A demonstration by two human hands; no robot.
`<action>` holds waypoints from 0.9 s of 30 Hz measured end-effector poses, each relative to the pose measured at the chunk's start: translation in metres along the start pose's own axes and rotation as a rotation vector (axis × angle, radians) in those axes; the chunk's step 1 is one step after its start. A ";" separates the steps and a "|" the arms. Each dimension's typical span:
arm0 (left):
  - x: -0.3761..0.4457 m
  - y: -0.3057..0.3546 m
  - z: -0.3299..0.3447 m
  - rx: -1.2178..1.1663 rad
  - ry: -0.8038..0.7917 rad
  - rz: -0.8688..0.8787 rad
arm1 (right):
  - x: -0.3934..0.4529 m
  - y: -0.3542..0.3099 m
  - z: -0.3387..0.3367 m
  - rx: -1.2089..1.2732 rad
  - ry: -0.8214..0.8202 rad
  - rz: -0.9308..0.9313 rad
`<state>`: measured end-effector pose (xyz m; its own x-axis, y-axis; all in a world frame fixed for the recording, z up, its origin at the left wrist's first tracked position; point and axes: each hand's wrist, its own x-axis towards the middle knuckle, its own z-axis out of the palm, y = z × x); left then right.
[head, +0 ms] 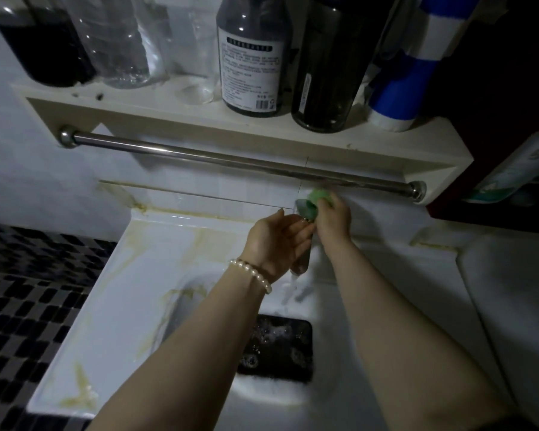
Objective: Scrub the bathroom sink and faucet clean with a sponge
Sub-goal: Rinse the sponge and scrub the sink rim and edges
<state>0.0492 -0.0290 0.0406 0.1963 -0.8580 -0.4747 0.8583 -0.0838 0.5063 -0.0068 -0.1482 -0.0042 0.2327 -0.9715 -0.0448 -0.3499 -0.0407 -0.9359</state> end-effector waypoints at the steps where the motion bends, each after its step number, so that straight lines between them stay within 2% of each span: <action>1: -0.001 0.000 -0.002 -0.002 -0.009 0.003 | -0.008 0.011 -0.001 0.137 0.102 0.123; 3: -0.004 -0.001 -0.008 0.014 -0.011 0.029 | -0.027 0.037 -0.005 0.349 0.187 0.390; 6: -0.003 -0.005 -0.031 0.112 0.124 0.136 | -0.055 0.065 -0.004 0.629 0.017 0.676; 10: 0.001 -0.037 -0.088 0.359 0.520 0.118 | -0.077 0.077 0.005 0.923 -0.231 0.814; 12: 0.007 -0.060 -0.118 0.629 0.639 0.121 | -0.083 0.084 0.005 0.954 -0.297 0.848; 14: 0.012 -0.084 -0.143 1.061 0.624 0.094 | -0.091 0.095 0.002 0.892 -0.343 0.889; 17: 0.022 -0.115 -0.172 1.655 0.429 -0.011 | -0.098 0.108 -0.006 0.796 -0.376 0.982; 19: 0.033 -0.128 -0.186 1.921 0.318 -0.092 | -0.098 0.113 -0.009 0.779 -0.384 0.971; 27: 0.063 -0.139 -0.216 2.264 0.266 -0.088 | -0.072 0.106 -0.006 0.714 -0.571 0.692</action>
<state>0.0441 0.0378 -0.2150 0.4019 -0.7736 -0.4899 -0.8506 -0.5135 0.1129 -0.0662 -0.0844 -0.0985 0.6330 -0.4785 -0.6085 -0.0110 0.7804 -0.6252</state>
